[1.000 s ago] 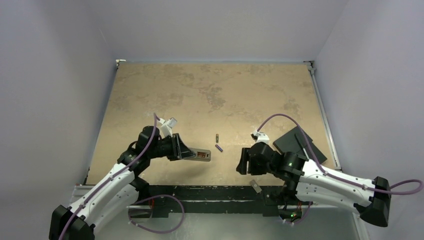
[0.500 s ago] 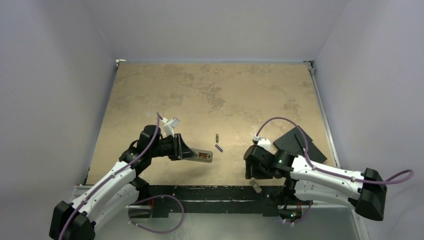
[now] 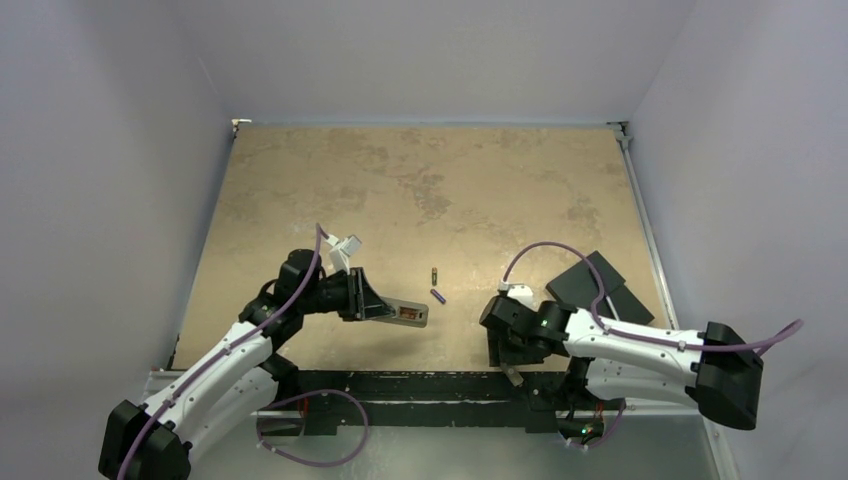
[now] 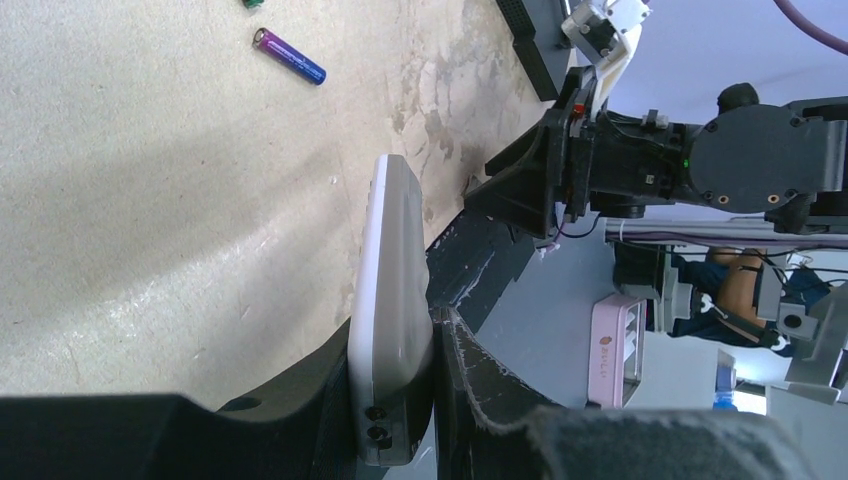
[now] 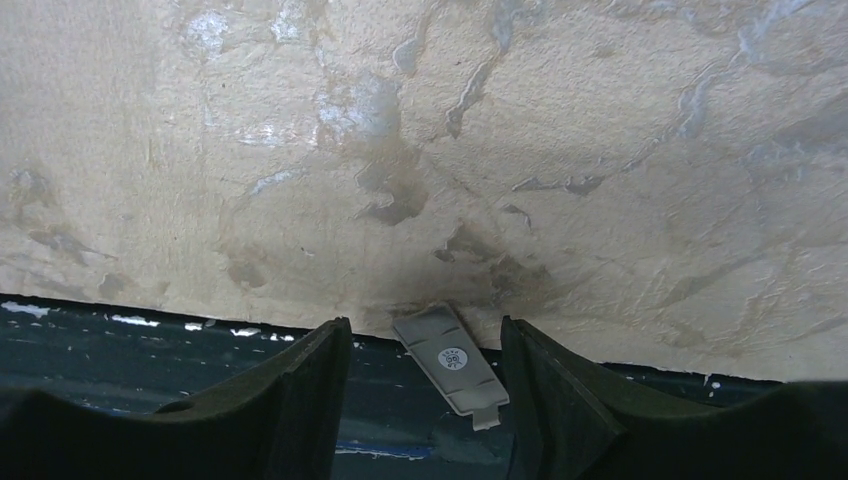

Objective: Load the batteries into the remote control

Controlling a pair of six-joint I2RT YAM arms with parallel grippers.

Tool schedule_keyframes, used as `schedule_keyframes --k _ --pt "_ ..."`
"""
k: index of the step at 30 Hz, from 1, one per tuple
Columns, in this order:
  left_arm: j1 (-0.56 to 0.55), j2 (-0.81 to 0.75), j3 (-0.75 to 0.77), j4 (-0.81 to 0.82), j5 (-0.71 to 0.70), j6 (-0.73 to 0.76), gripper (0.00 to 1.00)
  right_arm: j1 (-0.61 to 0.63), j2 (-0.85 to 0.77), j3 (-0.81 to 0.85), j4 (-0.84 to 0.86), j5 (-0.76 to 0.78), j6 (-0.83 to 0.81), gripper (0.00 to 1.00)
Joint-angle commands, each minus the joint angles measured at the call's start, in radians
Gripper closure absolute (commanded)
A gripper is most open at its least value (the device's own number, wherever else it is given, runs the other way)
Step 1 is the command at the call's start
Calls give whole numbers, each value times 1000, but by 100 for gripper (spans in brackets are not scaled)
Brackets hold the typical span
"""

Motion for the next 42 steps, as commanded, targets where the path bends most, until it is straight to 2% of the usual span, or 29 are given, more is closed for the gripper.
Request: schedule_keyframes --k 1,13,17,27,31,37,42 --pt "-4 -6 24 57 35 21 100 22 33 -6 34 -6 2 36" --pt "-4 -12 23 62 48 22 100 71 115 -1 23 29 44 41" --pt "-4 -12 22 64 50 22 100 79 119 0 20 37 57 48" --pt "-4 -17 20 63 48 20 100 90 130 47 5 66 61 73" --pt "-4 -18 21 58 46 19 100 90 140 89 -10 90 58 78" --pt "-4 -28 29 29 37 18 100 89 187 158 24 102 20 79" --pt "-4 -43 72 -56 -21 44 100 89 260 248 95 91 -43 80"
